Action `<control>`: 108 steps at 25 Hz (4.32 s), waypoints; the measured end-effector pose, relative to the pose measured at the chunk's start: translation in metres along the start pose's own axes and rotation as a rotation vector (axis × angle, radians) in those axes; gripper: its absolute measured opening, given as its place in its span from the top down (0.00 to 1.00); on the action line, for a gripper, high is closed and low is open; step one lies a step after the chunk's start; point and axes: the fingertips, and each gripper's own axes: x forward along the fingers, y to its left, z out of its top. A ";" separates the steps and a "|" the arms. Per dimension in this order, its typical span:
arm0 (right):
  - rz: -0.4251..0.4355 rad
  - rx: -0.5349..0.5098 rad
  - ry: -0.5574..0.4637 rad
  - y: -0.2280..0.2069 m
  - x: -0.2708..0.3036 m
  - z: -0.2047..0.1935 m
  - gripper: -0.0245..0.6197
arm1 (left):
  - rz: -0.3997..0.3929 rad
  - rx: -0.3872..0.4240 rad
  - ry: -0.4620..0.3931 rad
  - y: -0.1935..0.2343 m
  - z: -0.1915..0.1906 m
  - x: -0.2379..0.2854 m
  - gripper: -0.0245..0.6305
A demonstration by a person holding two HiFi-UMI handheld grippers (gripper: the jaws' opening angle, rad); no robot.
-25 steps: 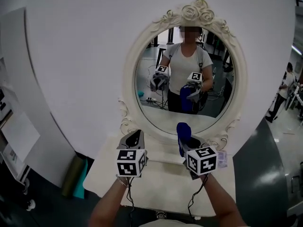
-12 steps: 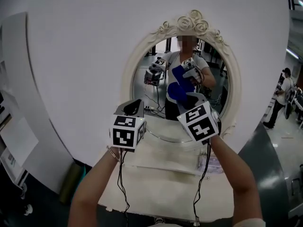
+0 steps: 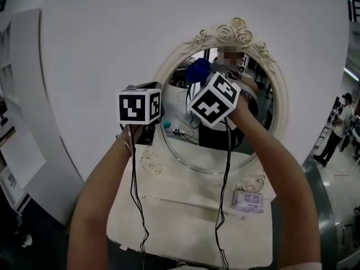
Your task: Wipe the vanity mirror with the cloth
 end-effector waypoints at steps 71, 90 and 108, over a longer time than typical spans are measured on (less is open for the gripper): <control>0.227 -0.346 0.098 0.310 0.102 -0.083 0.86 | 0.066 -0.202 0.390 0.023 -0.369 -0.027 0.96; 0.381 -0.221 0.175 0.353 0.086 -0.158 0.86 | -0.007 -0.226 0.433 -0.028 -0.396 -0.035 0.96; -0.050 -0.372 0.108 0.033 0.009 -0.068 0.86 | 0.022 -0.050 0.060 -0.034 -0.075 0.031 0.96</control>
